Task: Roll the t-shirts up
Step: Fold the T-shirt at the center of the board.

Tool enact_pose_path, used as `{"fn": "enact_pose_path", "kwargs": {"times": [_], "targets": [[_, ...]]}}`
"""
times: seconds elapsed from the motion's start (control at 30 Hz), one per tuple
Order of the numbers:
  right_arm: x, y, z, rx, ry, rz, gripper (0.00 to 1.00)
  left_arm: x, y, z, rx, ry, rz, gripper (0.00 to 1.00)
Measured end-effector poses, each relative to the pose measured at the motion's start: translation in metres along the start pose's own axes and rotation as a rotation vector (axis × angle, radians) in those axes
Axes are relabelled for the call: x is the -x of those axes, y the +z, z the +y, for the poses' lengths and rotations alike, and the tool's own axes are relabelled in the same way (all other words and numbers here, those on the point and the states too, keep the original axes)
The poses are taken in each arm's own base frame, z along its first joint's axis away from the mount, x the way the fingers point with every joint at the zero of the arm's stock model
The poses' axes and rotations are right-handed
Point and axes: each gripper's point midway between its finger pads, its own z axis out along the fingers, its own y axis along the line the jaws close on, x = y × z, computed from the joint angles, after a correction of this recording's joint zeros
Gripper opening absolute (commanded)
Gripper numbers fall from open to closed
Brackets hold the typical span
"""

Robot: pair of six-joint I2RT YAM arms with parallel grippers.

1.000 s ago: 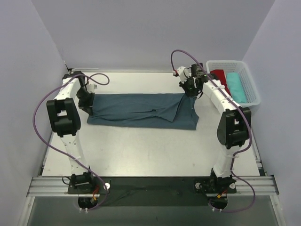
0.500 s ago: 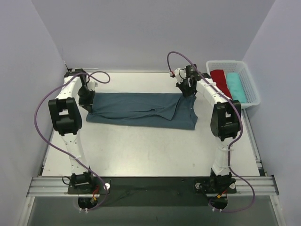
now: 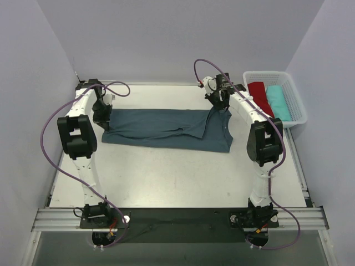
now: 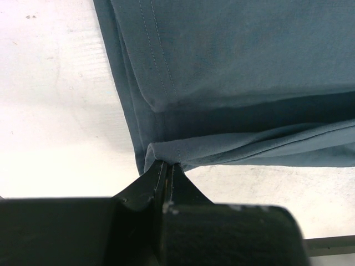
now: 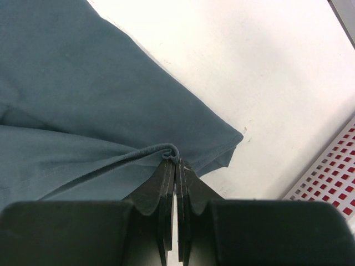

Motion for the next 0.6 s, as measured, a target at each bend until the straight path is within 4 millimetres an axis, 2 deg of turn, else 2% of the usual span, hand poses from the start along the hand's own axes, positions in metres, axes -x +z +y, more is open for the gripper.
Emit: {"fn": "enact_pose_path", "kwargs": {"times": [0.2, 0.43, 0.53, 0.6], "targets": [[0.001, 0.000, -0.005, -0.027, -0.001, 0.000, 0.00, -0.001, 0.000, 0.003, 0.002, -0.010, 0.000, 0.00], [0.003, 0.000, -0.005, -0.030, 0.016, -0.007, 0.00, -0.014, -0.005, 0.015, 0.003, -0.051, 0.012, 0.00], [0.003, 0.000, -0.005, -0.030, 0.016, -0.008, 0.00, -0.015, -0.006, 0.021, 0.006, -0.068, 0.008, 0.05], [0.005, 0.000, -0.003, -0.029, 0.012, -0.009, 0.01, -0.015, -0.006, 0.022, 0.011, -0.074, 0.008, 0.25]]}}
